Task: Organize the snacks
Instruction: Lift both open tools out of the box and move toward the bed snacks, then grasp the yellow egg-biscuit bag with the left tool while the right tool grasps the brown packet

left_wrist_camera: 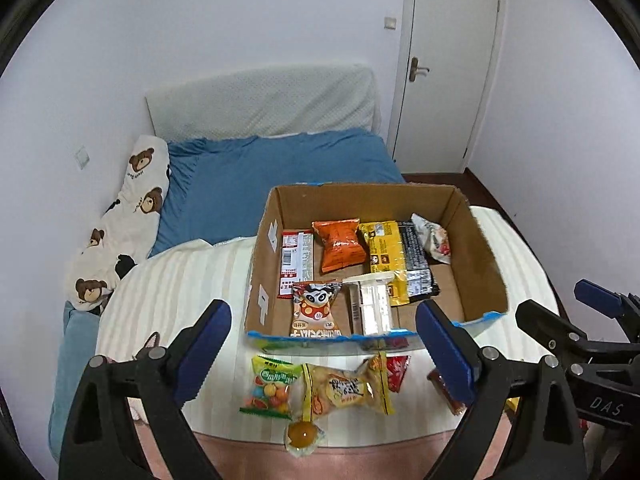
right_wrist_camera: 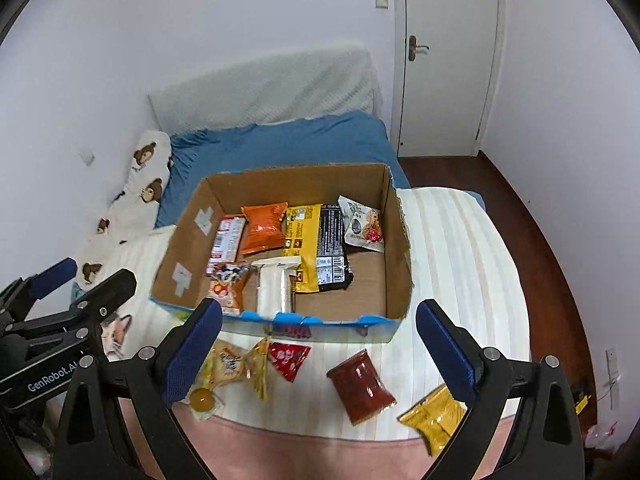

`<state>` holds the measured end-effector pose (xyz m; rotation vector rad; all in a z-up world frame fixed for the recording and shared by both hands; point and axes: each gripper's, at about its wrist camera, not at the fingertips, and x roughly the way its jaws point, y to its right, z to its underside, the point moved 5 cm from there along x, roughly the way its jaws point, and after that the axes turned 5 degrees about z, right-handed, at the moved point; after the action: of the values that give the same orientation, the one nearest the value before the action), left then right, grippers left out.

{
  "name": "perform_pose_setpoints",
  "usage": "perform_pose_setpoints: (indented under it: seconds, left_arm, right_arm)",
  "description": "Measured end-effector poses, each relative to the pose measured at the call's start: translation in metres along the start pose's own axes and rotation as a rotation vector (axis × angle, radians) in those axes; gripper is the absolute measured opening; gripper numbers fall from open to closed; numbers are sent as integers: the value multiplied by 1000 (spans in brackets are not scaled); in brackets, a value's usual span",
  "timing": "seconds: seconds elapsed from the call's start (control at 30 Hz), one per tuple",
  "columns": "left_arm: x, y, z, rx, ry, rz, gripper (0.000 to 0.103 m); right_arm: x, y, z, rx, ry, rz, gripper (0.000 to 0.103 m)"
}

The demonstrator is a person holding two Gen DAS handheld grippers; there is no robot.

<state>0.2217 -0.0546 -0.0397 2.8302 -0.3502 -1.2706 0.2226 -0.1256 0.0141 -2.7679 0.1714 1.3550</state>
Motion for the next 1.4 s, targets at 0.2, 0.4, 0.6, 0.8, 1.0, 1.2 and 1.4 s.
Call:
perform_pose_setpoints:
  seconds: [0.2, 0.4, 0.6, 0.8, 1.0, 1.2, 1.4]
  left_arm:
    - [-22, 8, 11, -3, 9, 16, 94]
    - [-13, -10, 42, -103, -49, -10, 95]
    - [35, -45, 107, -220, -215, -78, 95]
    - [93, -63, 175, -211, -435, -161, 95]
    - [117, -61, 202, -272, -548, -122, 94]
    - [133, -42, 198, -611, -592, 123, 94]
    - [172, -34, 174, -918, -549, 203, 94]
  right_arm:
    - [-37, 0, 12, 23, 30, -38, 99]
    - [-25, 18, 40, 86, -79, -82, 99]
    - [64, 48, 84, 119, -304, -74, 99]
    - [165, 55, 124, 30, -473, -15, 98]
    - [218, 49, 143, -59, -540, 53, 89]
    - [211, 47, 156, -28, -541, 47, 69]
    - [202, 53, 173, 60, -572, 20, 69]
